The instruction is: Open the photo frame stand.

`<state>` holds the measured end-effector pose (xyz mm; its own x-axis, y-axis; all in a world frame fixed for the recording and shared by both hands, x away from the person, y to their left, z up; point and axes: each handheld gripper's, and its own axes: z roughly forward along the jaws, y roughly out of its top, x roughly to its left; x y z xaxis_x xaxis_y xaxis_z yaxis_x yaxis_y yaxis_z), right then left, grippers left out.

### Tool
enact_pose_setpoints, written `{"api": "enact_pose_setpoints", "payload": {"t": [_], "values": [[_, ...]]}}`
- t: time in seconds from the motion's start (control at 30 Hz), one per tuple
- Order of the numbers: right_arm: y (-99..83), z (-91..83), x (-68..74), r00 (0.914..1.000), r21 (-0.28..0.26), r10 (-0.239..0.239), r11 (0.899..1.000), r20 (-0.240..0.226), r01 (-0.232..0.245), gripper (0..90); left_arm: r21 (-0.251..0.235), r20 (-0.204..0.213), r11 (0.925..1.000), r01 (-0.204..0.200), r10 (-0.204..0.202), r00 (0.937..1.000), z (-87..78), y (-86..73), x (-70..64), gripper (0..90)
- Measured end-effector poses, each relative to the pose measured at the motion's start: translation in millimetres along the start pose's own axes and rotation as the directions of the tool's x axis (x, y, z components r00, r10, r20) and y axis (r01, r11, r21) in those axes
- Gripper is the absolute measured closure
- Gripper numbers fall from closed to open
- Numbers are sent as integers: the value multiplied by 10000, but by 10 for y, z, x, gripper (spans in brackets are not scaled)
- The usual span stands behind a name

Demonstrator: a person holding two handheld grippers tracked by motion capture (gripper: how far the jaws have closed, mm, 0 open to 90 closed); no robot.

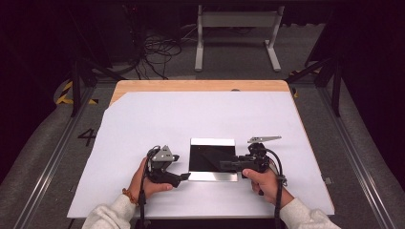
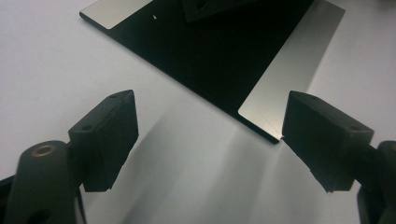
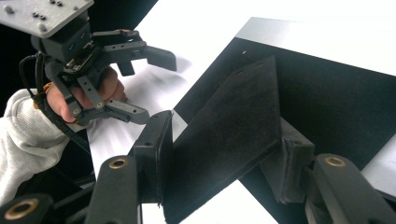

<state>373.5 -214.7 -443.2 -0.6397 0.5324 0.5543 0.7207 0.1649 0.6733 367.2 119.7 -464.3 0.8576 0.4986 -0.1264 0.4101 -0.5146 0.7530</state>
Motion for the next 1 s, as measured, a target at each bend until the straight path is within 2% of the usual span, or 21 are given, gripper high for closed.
{"api": "enact_pose_setpoints", "payload": {"t": [0.2, 0.23, 0.33, 0.47, 0.5, 0.73, 0.87, 1.0], "values": [[-1, -15, 34, 9992, -10, -401, 9992, 4, 401, 494, 183, 145, 9998, 84, -87, 9999, 97, 54, 21, 176], [1, -20, 45, 9981, -52, -613, 9981, 4, 613, 501, 284, 128, 9996, 94, -98, 9999, 115, 72, 29, 171], [1, -30, 68, 9966, -80, -820, 9966, 18, 820, 507, 193, 222, 9996, 184, -188, 9996, 126, 87, 39, 169], [-7, -63, 116, 9919, -110, -1274, 9918, 14, 1274, 536, 359, 314, 9989, 317, -328, 9990, 176, 124, 54, 159], [-10, -66, 124, 9909, -115, -1346, 9908, 21, 1346, 538, 346, 274, 9991, 240, -249, 9993, 186, 133, 63, 157], [-13, -71, 146, 9875, -158, -1574, 9874, 48, 1574, 540, 360, 436, 9988, 337, -353, 9984, 219, 166, 92, 147], [-19, -78, 185, 9810, -188, -1938, 9808, 131, 1940, 541, 377, 640, 9984, 421, -445, 9970, 243, 191, 102, 141], [-20, -84, 216, 9743, -213, -2247, 9741, 169, 2250, 545, 403, 849, 9987, 317, -350, 9958, 298, 253, 99, 151]]}}
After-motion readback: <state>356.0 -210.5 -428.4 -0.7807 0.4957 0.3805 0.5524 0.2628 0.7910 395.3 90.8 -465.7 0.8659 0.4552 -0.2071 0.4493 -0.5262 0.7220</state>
